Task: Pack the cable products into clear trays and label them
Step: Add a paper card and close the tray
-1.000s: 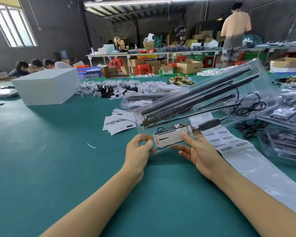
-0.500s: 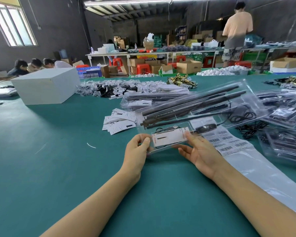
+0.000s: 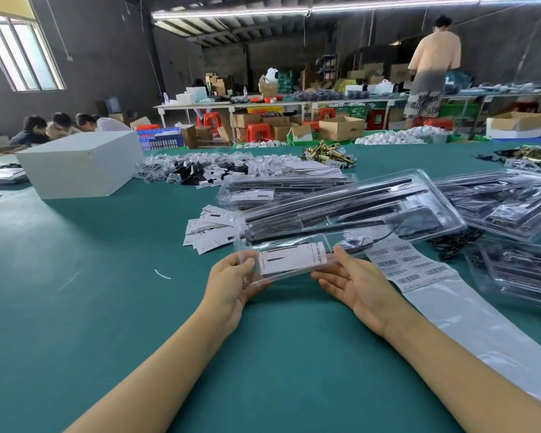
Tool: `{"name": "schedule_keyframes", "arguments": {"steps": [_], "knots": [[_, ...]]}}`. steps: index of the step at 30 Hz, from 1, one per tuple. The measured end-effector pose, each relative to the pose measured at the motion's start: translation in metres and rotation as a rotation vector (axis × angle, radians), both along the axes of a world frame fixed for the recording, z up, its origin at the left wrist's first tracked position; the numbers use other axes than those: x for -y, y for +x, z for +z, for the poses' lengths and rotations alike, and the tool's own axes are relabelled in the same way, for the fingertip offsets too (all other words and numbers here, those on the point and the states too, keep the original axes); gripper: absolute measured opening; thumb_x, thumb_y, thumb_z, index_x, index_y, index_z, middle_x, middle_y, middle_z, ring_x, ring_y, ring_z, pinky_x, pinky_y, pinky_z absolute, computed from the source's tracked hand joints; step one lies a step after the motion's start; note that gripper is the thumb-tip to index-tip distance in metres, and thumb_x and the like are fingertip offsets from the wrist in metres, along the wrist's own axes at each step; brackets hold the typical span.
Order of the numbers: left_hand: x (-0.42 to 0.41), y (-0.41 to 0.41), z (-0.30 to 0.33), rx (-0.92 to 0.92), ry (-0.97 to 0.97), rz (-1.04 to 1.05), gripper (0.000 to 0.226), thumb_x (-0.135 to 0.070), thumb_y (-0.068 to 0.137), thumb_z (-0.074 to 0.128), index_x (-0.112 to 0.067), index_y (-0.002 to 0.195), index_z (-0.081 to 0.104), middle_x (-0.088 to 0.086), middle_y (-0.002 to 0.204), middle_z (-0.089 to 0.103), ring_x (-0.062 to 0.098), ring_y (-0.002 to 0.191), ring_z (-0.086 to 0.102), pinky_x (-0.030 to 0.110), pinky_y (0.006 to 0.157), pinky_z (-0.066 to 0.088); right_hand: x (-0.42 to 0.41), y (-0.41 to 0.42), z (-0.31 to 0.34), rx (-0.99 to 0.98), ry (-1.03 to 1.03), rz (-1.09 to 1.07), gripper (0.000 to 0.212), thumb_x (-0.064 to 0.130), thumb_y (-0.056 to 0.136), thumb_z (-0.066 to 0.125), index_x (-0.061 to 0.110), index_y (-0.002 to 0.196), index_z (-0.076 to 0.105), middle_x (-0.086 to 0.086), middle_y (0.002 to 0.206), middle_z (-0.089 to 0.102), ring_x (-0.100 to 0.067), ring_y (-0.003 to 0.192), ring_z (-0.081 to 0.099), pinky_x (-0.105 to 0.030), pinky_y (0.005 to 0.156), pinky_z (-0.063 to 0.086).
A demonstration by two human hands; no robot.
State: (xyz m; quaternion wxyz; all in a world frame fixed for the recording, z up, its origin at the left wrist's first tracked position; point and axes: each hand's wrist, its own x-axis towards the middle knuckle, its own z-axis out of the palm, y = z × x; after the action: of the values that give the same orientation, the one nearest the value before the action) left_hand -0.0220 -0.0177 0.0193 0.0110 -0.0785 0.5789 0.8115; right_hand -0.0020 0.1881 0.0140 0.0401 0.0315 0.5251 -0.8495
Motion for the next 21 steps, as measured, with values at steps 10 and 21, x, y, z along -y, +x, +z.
{"name": "schedule_keyframes", "arguments": {"steps": [10, 21], "knots": [[0.036, -0.02, 0.018, 0.039, 0.116, 0.18, 0.011, 0.0, 0.088, 0.056, -0.002, 0.079, 0.061, 0.001, 0.058, 0.063, 0.012, 0.041, 0.06, 0.017, 0.04, 0.049, -0.003, 0.002, 0.012, 0.147, 0.124, -0.167, 0.06, 0.064, 0.082, 0.053, 0.006, 0.093, 0.064, -0.01, 0.081, 0.074, -0.02, 0.066, 0.071, -0.028, 0.053, 0.052], [0.046, 0.011, 0.102, -0.192, 0.048, 0.083, 0.004, -0.001, 0.081, 0.055, -0.003, 0.08, 0.058, 0.016, 0.08, 0.062, 0.022, 0.053, 0.064, 0.019, 0.048, 0.053, -0.004, 0.016, 0.033, -0.476, 1.703, -0.475, 0.092, 0.082, 0.06, 0.053, 0.031, 0.136, 0.039, 0.006, 0.124, 0.041, -0.017, 0.085, 0.058, -0.027, 0.055, 0.038]]}}
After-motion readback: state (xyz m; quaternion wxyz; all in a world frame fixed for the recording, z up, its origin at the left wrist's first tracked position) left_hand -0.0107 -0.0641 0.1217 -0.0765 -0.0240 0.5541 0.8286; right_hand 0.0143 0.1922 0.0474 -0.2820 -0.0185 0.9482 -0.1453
